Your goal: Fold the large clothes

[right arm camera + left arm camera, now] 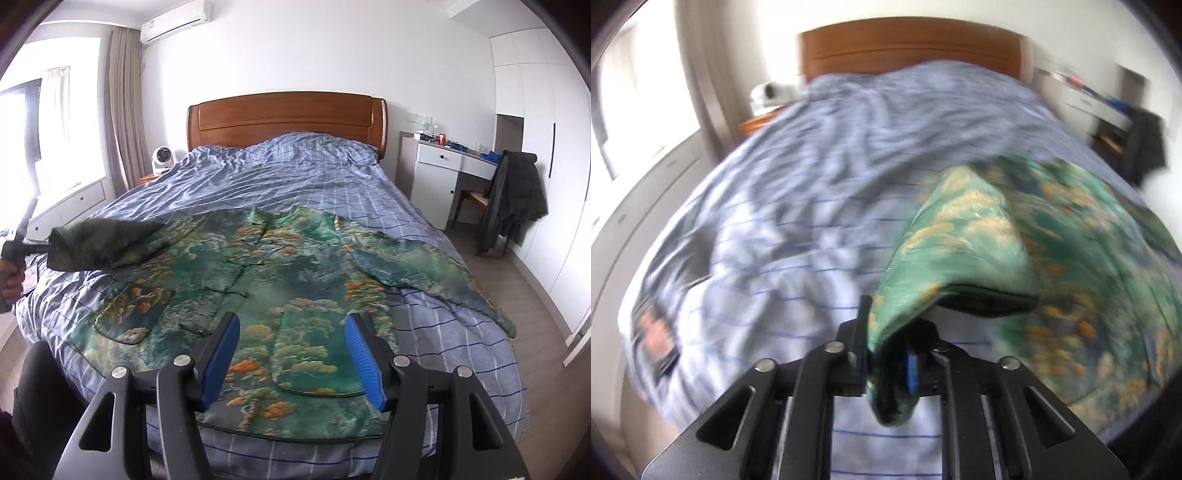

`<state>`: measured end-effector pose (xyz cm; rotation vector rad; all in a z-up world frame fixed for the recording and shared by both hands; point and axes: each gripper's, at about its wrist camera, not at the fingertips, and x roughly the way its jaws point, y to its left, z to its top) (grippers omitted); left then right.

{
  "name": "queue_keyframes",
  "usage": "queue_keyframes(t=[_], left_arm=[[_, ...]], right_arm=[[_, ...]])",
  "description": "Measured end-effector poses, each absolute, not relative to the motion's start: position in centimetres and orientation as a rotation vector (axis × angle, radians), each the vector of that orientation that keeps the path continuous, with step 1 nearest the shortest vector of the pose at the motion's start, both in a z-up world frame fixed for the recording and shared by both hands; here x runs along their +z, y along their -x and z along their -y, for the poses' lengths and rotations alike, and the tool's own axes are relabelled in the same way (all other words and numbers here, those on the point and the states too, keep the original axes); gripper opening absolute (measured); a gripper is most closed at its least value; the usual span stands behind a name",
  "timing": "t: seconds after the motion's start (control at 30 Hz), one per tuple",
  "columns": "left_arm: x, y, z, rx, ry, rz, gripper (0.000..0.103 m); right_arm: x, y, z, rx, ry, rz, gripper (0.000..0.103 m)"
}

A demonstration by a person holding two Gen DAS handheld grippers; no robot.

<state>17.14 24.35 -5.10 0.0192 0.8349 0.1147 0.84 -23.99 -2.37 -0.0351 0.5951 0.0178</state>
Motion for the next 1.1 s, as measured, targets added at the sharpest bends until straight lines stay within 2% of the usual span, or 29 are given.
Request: queue_keyframes(t=[0.1, 0.13, 0.17, 0.33, 0.47, 0.53, 0.63, 0.73, 0.8, 0.87, 1.1], left_arm=[[-5.0, -16.3, -28.5, 0.292, 0.011, -0.8, 0.053], [-5.1, -15.8, -29.5, 0.334, 0.025, -0.792, 0.068], [-5.2, -15.2, -30.4, 0.372, 0.055, -0.781, 0.074], [-6.2, -13.4, -31.0, 0.383, 0.166, -0.79, 0.083], [-6.5, -12.7, -26.5, 0.339, 0.105, -0.773, 0.095], [-6.1, -12.1, -24.3, 0.301, 0.095, -0.767, 0.097], [-5.7, -11.8, -20.1, 0.23, 0.084, -0.756, 0.098], [-5.2, -11.7, -16.5, 0.172, 0.078, -0.75, 0.099], [-4.7, -11.6, -14.8, 0.153, 0.075, -0.751, 0.101], [-4.4, -11.6, -13.4, 0.138, 0.065, -0.757, 0.102], [-4.1, -10.8, -9.6, 0.072, 0.0, -0.783, 0.102]], right_arm=[[-2.2, -0.5, 23.5, 0.03, 0.046, -0.589, 0.061], [-2.2, -0.6, 23.3, 0.031, 0.051, -0.588, 0.061], [-2.1, -0.5, 23.1, 0.033, 0.058, -0.585, 0.061], [-2.4, -0.5, 23.1, 0.028, 0.06, -0.589, 0.061], [-2.8, -0.9, 23.4, 0.025, 0.042, -0.6, 0.061], [-2.8, -0.9, 23.4, 0.025, 0.041, -0.598, 0.061], [-2.8, -1.0, 23.4, 0.018, 0.054, -0.599, 0.061], [-2.9, -1.0, 23.6, 0.005, 0.051, -0.603, 0.068], [-2.8, -0.9, 24.0, -0.015, 0.046, -0.602, 0.076], [-2.8, -0.9, 24.3, -0.029, 0.039, -0.603, 0.079], [-3.5, -1.5, 25.8, -0.08, 0.003, -0.645, 0.081]])
